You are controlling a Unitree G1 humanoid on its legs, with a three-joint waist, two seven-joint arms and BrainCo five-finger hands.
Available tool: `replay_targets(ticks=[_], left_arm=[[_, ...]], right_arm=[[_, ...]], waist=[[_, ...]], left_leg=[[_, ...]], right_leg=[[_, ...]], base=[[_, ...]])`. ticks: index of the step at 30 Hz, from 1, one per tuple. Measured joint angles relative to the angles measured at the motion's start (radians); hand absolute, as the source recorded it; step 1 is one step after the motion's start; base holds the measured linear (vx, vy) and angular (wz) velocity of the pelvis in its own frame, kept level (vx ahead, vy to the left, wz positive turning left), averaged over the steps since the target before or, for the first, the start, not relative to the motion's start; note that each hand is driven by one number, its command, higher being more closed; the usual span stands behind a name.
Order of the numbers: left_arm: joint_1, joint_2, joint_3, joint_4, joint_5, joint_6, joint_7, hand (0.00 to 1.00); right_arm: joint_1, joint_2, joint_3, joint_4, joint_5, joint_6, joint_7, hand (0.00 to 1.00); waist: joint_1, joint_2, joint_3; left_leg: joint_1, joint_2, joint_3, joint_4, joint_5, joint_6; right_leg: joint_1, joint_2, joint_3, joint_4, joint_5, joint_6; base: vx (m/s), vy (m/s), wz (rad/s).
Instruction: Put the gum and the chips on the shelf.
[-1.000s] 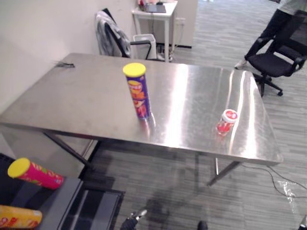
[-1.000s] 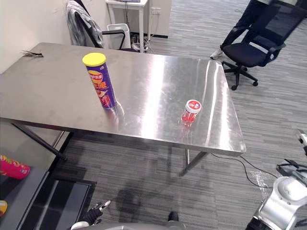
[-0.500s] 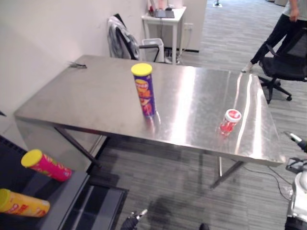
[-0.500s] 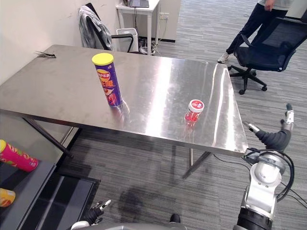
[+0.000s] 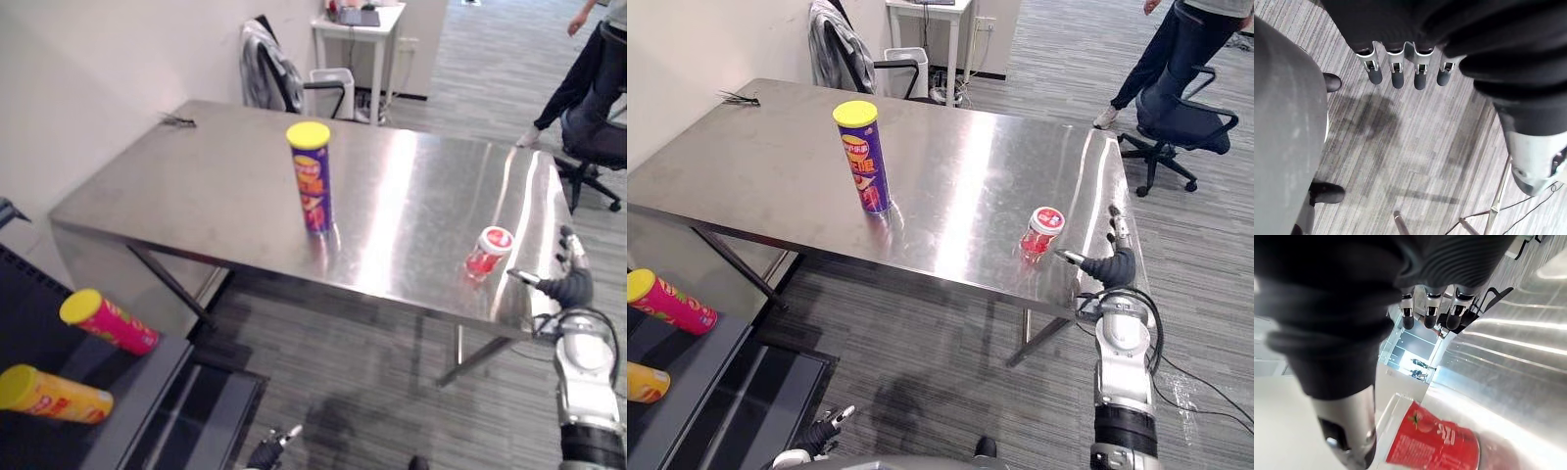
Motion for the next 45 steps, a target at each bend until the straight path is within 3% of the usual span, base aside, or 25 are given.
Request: replay_targets(ticks=[8, 17, 29, 30, 45], left_arm=[[0.000, 0.005, 0.000, -0.005, -0.003, -0.002, 0.001, 0.00], [-0.006, 0.021, 0.001, -0.020, -0.042, -0.008, 0.002, 0.00], [-0.013, 0.025, 0.001, -0.041, -0.081, -0.012, 0.002, 0.00], [-0.013, 0.025, 0.001, -0.041, -0.081, -0.014, 0.002, 0.00], [-0.019, 0.023, 0.002, -0.049, -0.114, -0.021, 0.002, 0.00]], right_arm=[[-0.069, -0.013, 0.049, 0.135, 0.018, -0.003, 0.023, 0.00], [-0.165, -0.051, 0.044, 0.245, 0.088, -0.018, -0.012, 0.00], [-0.256, -0.061, 0.024, 0.276, 0.132, -0.041, -0.029, 0.00], [-0.257, -0.064, 0.025, 0.277, 0.133, -0.041, -0.029, 1.00], [-0.280, -0.079, 0.038, 0.261, 0.189, -0.050, -0.004, 1.00]], waist=[[0.005, -0.006, 0.006], [0.010, -0.014, 0.052], [0.012, -0.022, 0.101], [0.013, -0.022, 0.102], [0.022, -0.024, 0.124]], left_leg=[[-0.019, -0.002, -0.021, 0.001, 0.004, 0.000], [-0.037, -0.019, -0.035, -0.001, 0.009, 0.008], [-0.068, -0.020, -0.035, -0.001, 0.010, 0.009], [-0.068, -0.020, -0.034, -0.001, 0.010, 0.009], [-0.068, -0.020, -0.018, 0.003, 0.010, 0.009]], right_leg=[[-0.003, -0.003, -0.020, -0.003, 0.000, 0.000], [-0.015, -0.018, -0.027, -0.010, 0.001, 0.001], [-0.044, -0.019, -0.028, -0.009, 0.002, 0.001], [-0.044, -0.019, -0.028, -0.009, 0.002, 0.001], [-0.052, -0.021, -0.016, -0.008, 0.008, 0.003]], base=[[0.00, -0.003, 0.07], [0.00, 0.003, 0.03], [0.00, 0.000, 0.00], [0.00, 0.000, 0.00], [0.00, -0.002, -0.03]])
